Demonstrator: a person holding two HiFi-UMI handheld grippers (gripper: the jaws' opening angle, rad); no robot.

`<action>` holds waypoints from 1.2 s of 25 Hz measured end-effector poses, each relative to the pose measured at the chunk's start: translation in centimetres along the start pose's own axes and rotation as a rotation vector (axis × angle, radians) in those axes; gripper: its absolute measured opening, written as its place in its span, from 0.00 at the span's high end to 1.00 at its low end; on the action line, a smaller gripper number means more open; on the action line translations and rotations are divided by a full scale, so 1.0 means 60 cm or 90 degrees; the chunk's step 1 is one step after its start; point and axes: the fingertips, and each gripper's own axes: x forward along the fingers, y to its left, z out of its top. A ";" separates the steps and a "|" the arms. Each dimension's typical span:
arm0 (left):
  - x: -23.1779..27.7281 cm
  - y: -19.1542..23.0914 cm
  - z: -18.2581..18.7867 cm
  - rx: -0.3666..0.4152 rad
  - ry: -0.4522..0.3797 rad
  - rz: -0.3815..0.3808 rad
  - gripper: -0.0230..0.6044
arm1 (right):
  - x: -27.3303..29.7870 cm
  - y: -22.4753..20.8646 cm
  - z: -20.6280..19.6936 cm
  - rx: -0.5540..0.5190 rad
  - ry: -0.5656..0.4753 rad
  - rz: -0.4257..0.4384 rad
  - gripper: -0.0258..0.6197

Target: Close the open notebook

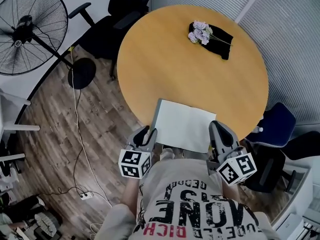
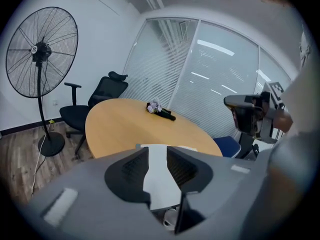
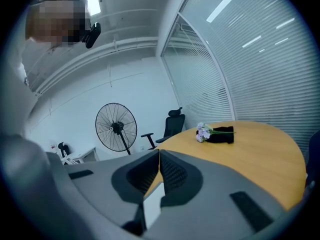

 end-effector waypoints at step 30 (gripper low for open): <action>0.093 0.077 -0.181 -0.107 0.205 -0.017 0.72 | -0.005 -0.038 -0.033 0.017 0.037 -0.047 0.94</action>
